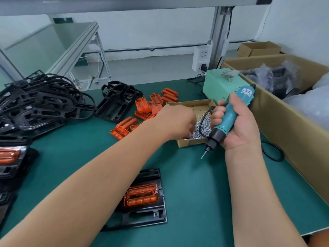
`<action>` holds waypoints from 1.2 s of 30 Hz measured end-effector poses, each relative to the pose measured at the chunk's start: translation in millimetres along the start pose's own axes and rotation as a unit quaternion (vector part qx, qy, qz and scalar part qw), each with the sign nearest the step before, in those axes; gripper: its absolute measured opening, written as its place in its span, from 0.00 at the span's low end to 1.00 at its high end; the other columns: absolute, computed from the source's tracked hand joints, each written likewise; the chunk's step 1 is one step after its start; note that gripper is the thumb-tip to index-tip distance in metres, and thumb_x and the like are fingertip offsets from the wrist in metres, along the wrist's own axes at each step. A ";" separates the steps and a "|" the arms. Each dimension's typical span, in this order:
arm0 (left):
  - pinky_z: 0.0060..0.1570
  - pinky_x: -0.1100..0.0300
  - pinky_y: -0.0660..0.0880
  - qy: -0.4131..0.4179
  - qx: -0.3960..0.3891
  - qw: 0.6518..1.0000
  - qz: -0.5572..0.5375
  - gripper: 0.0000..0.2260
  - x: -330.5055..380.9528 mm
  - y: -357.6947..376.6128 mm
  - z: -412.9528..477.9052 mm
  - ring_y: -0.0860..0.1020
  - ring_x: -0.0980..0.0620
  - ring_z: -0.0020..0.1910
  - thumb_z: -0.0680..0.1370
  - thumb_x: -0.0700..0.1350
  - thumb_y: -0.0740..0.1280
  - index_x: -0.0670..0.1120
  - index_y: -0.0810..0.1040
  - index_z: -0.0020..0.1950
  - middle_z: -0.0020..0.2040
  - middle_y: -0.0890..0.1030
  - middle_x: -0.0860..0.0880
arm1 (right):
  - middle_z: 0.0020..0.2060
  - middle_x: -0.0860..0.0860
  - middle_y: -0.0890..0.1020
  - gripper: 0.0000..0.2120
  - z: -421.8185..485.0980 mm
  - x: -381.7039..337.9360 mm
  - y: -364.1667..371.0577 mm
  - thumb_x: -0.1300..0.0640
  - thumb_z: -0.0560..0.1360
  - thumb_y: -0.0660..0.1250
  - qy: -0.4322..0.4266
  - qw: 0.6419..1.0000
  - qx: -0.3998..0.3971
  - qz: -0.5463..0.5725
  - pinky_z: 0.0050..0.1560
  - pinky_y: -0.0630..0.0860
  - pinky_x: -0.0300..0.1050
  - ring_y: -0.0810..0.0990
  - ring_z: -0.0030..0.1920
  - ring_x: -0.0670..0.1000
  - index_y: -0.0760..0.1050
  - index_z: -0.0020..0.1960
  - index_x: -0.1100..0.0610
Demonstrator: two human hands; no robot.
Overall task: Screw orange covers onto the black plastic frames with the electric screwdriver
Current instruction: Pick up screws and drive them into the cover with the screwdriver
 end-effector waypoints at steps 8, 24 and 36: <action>0.46 0.54 0.70 -0.015 0.055 0.997 -0.045 0.06 -8.1 -0.8 -13.8 0.80 0.50 0.52 0.78 0.47 0.70 0.57 0.84 0.52 0.43 0.83 0.56 | 0.32 0.49 0.74 0.13 -1.9 0.8 2.3 0.49 0.81 0.69 -0.014 1.000 0.010 0.006 0.26 0.72 0.36 0.73 0.28 0.45 0.74 0.46 0.57; 0.30 0.65 0.76 -0.142 0.104 0.547 -0.818 0.05 -67.7 -4.5 -139.6 0.78 0.54 0.36 0.85 0.41 0.63 0.42 0.79 0.55 0.41 0.78 0.48 | 0.33 0.48 0.73 0.12 -13.1 9.3 28.0 0.48 0.82 0.67 -0.037 0.997 -0.037 -0.060 0.27 0.71 0.36 0.73 0.29 0.44 0.74 0.46 0.55; 0.29 0.66 0.71 -0.137 0.035 0.579 -0.803 0.04 -62.9 31.0 -194.8 0.75 0.54 0.34 0.77 0.39 0.73 0.42 0.85 0.52 0.44 0.81 0.43 | 0.37 0.49 0.74 0.14 -59.6 51.9 81.2 0.44 0.84 0.65 -0.104 0.985 -0.125 0.053 0.36 0.75 0.38 0.76 0.34 0.46 0.75 0.49 0.54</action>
Point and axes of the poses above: each hand's wrist, its own z-axis towards the middle knuckle, its own y-axis out of the palm, x = y × z, the point moved 9 cm from there along z, towards the middle knuckle
